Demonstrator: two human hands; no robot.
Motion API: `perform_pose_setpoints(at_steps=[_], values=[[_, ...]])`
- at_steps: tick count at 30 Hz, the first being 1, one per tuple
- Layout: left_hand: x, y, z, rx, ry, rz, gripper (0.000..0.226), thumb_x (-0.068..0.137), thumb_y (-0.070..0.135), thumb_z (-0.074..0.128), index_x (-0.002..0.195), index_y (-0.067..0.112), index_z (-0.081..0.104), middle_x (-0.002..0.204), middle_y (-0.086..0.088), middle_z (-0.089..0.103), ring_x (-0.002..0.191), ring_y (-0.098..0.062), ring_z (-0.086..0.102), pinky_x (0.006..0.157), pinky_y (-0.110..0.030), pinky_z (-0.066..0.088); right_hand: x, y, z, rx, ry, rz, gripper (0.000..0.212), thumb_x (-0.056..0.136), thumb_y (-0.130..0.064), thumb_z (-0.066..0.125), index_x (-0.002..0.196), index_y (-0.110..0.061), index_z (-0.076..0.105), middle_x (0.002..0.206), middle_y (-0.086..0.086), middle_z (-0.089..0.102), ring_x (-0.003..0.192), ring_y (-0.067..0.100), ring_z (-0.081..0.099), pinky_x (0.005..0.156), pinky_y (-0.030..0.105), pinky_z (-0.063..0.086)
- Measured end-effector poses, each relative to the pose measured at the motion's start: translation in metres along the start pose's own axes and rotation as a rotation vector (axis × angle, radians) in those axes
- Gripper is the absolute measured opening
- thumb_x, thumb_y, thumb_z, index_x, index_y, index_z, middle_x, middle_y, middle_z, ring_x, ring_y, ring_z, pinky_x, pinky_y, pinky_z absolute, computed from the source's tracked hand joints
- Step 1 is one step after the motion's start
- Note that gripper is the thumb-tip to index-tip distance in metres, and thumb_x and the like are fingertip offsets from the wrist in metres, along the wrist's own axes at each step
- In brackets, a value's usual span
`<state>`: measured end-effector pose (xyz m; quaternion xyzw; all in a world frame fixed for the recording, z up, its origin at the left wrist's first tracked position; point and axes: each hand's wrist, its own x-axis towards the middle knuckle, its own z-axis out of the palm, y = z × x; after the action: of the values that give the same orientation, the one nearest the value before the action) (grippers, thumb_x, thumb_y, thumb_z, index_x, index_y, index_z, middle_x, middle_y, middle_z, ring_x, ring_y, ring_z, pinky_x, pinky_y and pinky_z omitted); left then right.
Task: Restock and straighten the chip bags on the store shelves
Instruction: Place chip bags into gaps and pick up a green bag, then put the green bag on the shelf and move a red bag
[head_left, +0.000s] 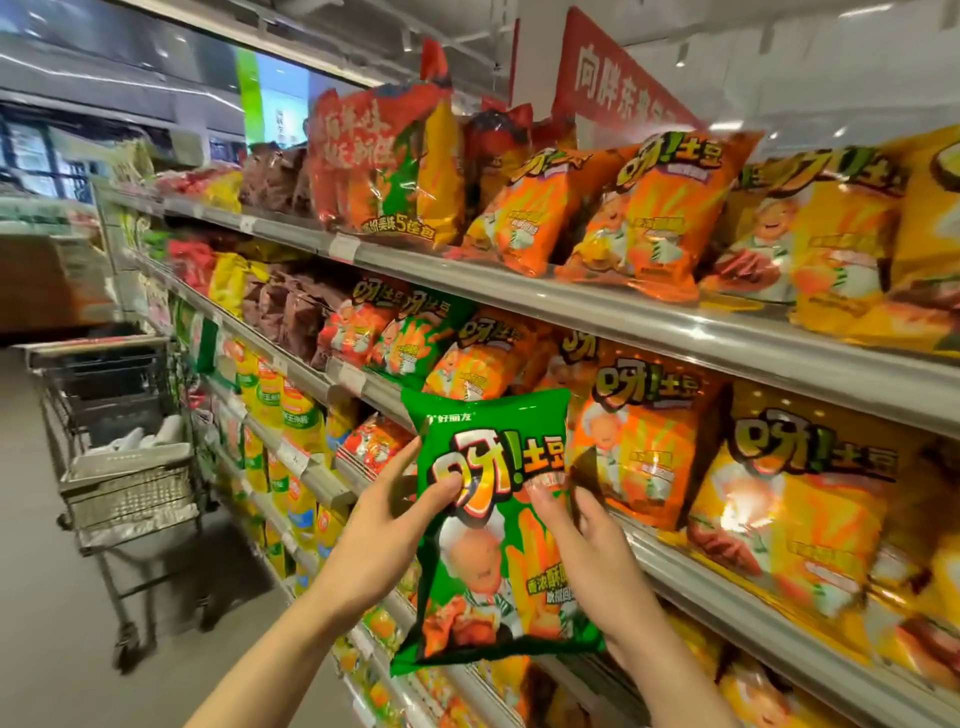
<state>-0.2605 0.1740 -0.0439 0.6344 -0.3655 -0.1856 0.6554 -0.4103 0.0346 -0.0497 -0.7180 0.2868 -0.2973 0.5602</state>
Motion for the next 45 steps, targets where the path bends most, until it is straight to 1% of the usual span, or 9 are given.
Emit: perform_pose_setpoints(at_steps=[12,16,20,23,27,33,36,39,45], values=[[0.174,-0.035,-0.078,0.067,-0.054,-0.066,0.029,0.094,0.033,0.063,0.112,0.05,0.047,0.088,0.043,0.066,0.087,0.026,0.059,0.069,0.001,0.043,0.159,-0.009,0.093,-0.014,0.079,0.092,0.105,0.063,-0.096,0.052,0.15,-0.037,0.04,0.156,-0.012,0.041,0.142,0.008,0.038,0.118,0.044,0.032],[0.222,-0.05,-0.092,0.063,-0.183,-0.055,0.063,0.084,0.061,0.065,0.14,0.049,0.038,0.119,0.029,0.063,0.104,0.021,0.057,0.085,-0.009,0.043,0.185,-0.014,0.105,-0.021,0.134,0.108,0.084,0.065,-0.094,0.053,0.132,-0.044,0.057,0.138,-0.019,0.059,0.126,0.001,0.053,0.111,0.038,0.04],[0.269,-0.062,-0.089,0.053,-0.344,-0.005,0.072,0.079,0.07,0.064,0.142,0.038,0.05,0.131,0.022,0.062,0.121,0.005,0.056,0.101,-0.022,0.044,0.194,-0.019,0.113,-0.076,0.309,0.13,0.101,0.067,-0.096,0.048,0.147,-0.035,0.045,0.151,-0.018,0.044,0.139,0.004,0.041,0.118,0.038,0.03],[0.291,-0.056,-0.072,0.029,-0.484,0.042,0.038,0.089,0.049,0.063,0.125,0.036,0.061,0.113,0.022,0.072,0.111,0.007,0.063,0.089,-0.007,0.045,0.191,-0.035,0.11,-0.104,0.439,0.144,0.063,0.085,-0.076,0.048,0.132,-0.036,0.056,0.135,-0.018,0.053,0.123,-0.001,0.051,0.103,0.027,0.034],[0.306,-0.051,-0.048,0.019,-0.533,0.133,0.037,0.098,0.04,0.056,0.132,0.028,0.055,0.082,0.033,0.059,0.078,0.025,0.055,0.071,0.002,0.037,0.187,-0.048,0.101,-0.177,0.645,0.138,0.073,0.088,-0.074,0.046,0.14,-0.023,0.053,0.142,-0.011,0.053,0.126,0.007,0.05,0.106,0.03,0.035],[0.297,-0.052,-0.037,0.121,-0.668,0.248,0.083,0.086,0.058,0.063,0.156,0.033,0.025,0.14,0.005,0.052,0.1,0.019,0.057,0.088,-0.003,0.042,0.201,-0.053,0.085,-0.203,0.874,0.131,0.065,0.1,-0.054,0.047,0.15,-0.013,0.04,0.149,0.001,0.046,0.124,0.01,0.044,0.098,0.027,0.033],[0.304,-0.063,-0.032,0.207,-0.691,0.33,0.092,0.076,0.07,0.066,0.153,0.044,0.024,0.144,0.006,0.051,0.119,-0.004,0.058,0.107,-0.035,0.046,0.21,-0.054,0.084,-0.242,0.936,0.144,0.06,0.102,-0.048,0.044,0.149,-0.01,0.04,0.145,0.003,0.049,0.126,0.018,0.047,0.097,0.027,0.034],[0.306,-0.068,-0.026,0.224,-0.701,0.405,0.084,0.087,0.049,0.071,0.155,0.039,0.024,0.152,0.009,0.042,0.116,0.012,0.05,0.106,-0.025,0.041,0.215,-0.053,0.081,-0.277,0.949,0.168,0.056,0.104,-0.044,0.042,0.147,-0.008,0.042,0.137,0.01,0.056,0.114,0.022,0.052,0.089,0.027,0.033],[0.306,-0.074,-0.018,0.333,-0.66,0.529,0.073,0.093,0.046,0.064,0.155,0.036,0.027,0.151,0.006,0.041,0.134,-0.01,0.043,0.105,-0.022,0.035,0.212,-0.05,0.084,-0.536,0.956,0.211,0.057,0.104,-0.047,0.04,0.143,-0.005,0.04,0.137,0.017,0.055,0.125,0.035,0.053,0.087,0.032,0.037]])
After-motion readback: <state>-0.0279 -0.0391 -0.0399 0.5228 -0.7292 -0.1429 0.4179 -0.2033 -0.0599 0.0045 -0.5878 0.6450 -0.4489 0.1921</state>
